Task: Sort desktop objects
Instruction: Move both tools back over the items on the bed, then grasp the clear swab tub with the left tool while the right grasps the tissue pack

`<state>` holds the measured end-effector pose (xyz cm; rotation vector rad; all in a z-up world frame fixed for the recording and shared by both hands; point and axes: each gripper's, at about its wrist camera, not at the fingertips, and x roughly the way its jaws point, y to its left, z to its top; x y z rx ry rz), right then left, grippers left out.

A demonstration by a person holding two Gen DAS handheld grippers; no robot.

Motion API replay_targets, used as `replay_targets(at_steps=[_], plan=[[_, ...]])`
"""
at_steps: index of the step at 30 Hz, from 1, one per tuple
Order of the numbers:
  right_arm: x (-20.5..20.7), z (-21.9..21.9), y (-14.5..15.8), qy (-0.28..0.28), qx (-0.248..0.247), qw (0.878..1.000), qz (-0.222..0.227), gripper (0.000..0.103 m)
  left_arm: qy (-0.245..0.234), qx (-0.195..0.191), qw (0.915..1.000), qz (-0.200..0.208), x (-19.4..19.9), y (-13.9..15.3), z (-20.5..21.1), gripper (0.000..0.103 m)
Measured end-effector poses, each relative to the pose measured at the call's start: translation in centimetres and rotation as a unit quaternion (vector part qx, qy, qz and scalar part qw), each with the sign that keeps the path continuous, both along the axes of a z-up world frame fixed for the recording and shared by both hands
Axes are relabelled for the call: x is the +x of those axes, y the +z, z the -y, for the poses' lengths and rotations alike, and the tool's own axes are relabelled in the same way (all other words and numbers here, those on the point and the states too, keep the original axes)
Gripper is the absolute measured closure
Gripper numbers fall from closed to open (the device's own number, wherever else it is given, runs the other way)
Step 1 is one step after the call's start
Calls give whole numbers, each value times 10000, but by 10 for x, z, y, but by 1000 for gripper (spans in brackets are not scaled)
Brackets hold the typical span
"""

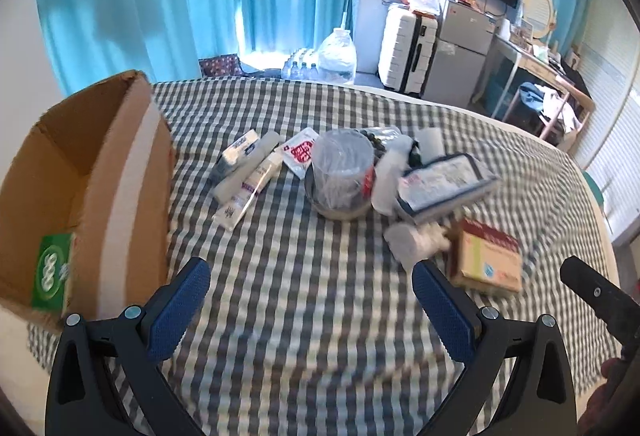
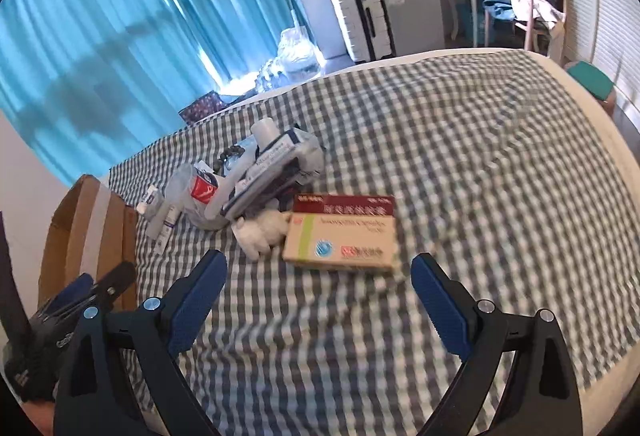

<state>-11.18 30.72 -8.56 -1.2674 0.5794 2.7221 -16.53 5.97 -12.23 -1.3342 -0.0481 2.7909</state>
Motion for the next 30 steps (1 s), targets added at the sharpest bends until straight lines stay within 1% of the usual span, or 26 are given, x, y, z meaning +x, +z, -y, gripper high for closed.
replay_targets(at_steps=[5, 7, 9, 15, 18, 19, 21, 22, 23, 24, 25, 26, 27, 28, 30], plan=[[-52, 3, -14, 36, -224, 9997, -44, 9, 78, 139, 9999, 43, -44, -21, 1, 0], [-74, 5, -18, 63, -304, 9995, -45, 9, 124, 95, 9999, -27, -57, -26, -2, 0], [-93, 8, -23, 47, -270, 9996, -20, 9, 64, 132, 9999, 39, -72, -37, -4, 0], [-129, 1, -50, -158, -475, 9985, 213, 9, -22, 227, 9996, 170, -99, -62, -9, 0], [-135, 0, -60, -189, -578, 9979, 214, 9, 35, 340, 9994, 59, -107, -70, -7, 0], [-137, 0, -63, -209, -605, 9978, 195, 12, 32, 400, 9992, 27, -109, -73, -7, 0], [-139, 3, -67, -171, -616, 9977, 223, 26, 23, 419, 9991, -16, -112, -76, -7, 0], [-140, 4, -70, -120, -633, 9975, 274, 46, 3, 425, 9991, -45, -112, -77, -7, 0], [-140, 4, -72, -59, -636, 9973, 363, 55, -10, 430, 9990, -145, -111, -75, -7, 1], [-142, 4, -76, -9, -652, 9968, 453, 55, -51, 446, 9988, -210, -110, -73, -6, 7], [-140, 3, -77, -4, -715, 9966, 418, 59, -140, 470, 9985, -247, -108, -71, -6, 18], [-135, -1, -76, -9, -786, 9963, 352, 64, -197, 458, 9984, -267, -108, -70, -7, 23], [-132, -2, -75, -28, -820, 9961, 318, 65, -275, 417, 9984, -281, -107, -67, -9, 37], [-129, -2, -72, 4, -804, 9963, 307, 67, -340, 378, 9983, -288, -107, -65, -10, 39], [-124, -1, -65, 97, -721, 9970, 247, 70, -473, 307, 9982, -200, -104, -62, -12, 39]])
